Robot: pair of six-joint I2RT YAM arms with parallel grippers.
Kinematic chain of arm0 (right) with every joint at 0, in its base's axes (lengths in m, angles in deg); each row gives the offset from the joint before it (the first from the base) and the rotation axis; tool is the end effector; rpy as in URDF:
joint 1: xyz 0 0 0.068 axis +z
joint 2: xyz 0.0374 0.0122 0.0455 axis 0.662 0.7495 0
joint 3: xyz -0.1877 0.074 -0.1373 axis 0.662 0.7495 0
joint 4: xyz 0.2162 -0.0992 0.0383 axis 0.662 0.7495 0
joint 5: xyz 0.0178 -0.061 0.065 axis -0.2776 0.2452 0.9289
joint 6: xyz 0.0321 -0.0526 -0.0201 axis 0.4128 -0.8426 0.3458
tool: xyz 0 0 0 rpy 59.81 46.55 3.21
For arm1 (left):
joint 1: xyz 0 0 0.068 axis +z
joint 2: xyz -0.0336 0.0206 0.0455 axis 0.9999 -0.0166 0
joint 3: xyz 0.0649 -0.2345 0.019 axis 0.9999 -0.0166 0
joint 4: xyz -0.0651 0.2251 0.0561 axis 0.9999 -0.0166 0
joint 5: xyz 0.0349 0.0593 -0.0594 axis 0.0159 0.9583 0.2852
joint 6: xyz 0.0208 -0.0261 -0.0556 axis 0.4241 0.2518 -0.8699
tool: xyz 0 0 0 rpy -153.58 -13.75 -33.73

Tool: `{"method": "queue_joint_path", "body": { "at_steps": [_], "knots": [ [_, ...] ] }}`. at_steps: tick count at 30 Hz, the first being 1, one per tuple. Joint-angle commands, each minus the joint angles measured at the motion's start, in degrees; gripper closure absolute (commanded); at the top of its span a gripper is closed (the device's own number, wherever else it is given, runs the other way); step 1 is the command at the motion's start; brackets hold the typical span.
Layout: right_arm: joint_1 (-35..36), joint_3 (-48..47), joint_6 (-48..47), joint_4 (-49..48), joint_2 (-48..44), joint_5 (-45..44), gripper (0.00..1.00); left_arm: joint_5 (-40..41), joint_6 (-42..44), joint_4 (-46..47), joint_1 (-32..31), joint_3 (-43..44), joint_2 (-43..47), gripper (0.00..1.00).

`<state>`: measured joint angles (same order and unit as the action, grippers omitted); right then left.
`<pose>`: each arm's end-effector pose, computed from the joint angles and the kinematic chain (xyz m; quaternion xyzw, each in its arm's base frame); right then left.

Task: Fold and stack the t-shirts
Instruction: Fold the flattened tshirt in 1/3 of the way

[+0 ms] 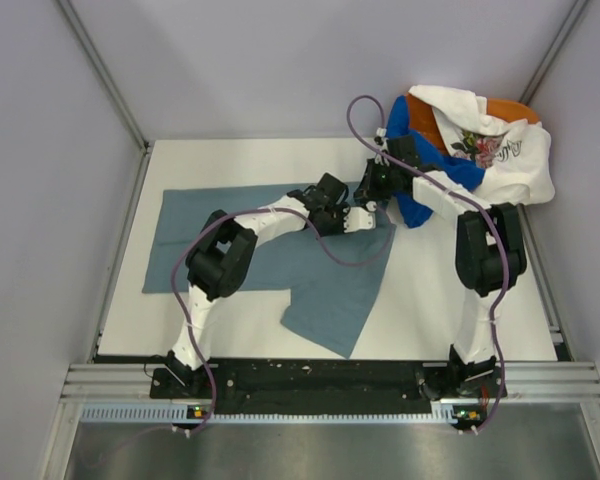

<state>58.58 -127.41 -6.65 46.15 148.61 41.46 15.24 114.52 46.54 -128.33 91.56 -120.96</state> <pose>0.3976 0.1409 0.1961 -0.0081 0.9136 0.2860 0.2889 0.3413 -0.2900 0.1396 0.6896 0.6592 -0.0517 0.2953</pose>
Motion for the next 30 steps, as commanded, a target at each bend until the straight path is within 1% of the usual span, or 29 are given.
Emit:
{"method": "queue_joint_path", "body": {
  "at_steps": [1, 4, 6, 10, 15, 21, 25, 26, 27, 28, 30],
  "knots": [
    [0.4, -0.4, -1.7, -0.2, -5.0, -1.2, 1.00, 0.4, 0.0, 1.6, 0.2, -3.6, 6.2, 1.00],
    [0.3, -0.4, -1.7, 0.1, -5.0, -1.0, 1.00, 0.2, 0.7, 1.7, 0.2, -4.3, 6.7, 1.00],
    [0.5, -0.3, -1.6, 0.2, -5.2, -0.7, 1.00, 0.4, -0.1, 1.5, 0.2, -3.4, 5.7, 0.94],
    [0.5, -0.2, -1.8, 0.4, -5.5, -0.7, 1.00, 1.5, -1.4, 1.3, 0.1, -0.1, 2.7, 0.85],
    [0.4, -0.4, -2.4, 0.7, -5.7, -0.9, 1.00, 2.2, -1.8, 0.4, 0.1, 2.4, 0.0, 0.84],
    [0.5, -0.6, -2.7, 0.9, -5.6, -1.0, 1.00, 0.0, -0.5, -2.0, 0.1, 2.5, -0.2, 0.81],
    [0.5, -0.7, -2.7, 0.9, -5.7, -1.0, 1.00, -0.7, -0.2, -2.8, 0.0, 2.8, -0.7, 0.84],
    [0.4, -0.7, -2.8, 0.9, -5.7, -1.0, 1.00, -1.0, -0.4, -2.8, 0.0, 2.9, -0.7, 0.88],
    [0.4, -0.6, -2.7, 1.0, -5.7, -1.0, 1.00, -1.2, -0.5, -2.8, 0.0, 2.9, -0.7, 0.97],
    [0.4, -0.6, -2.8, 1.0, -5.8, -1.1, 1.00, -1.5, -0.6, -2.9, 0.0, 3.0, -0.6, 1.00],
    [0.5, -0.3, -2.9, 1.1, -6.0, -1.3, 1.00, -1.9, -1.2, -2.8, 0.0, 2.8, -0.3, 1.00]
  ]
}}
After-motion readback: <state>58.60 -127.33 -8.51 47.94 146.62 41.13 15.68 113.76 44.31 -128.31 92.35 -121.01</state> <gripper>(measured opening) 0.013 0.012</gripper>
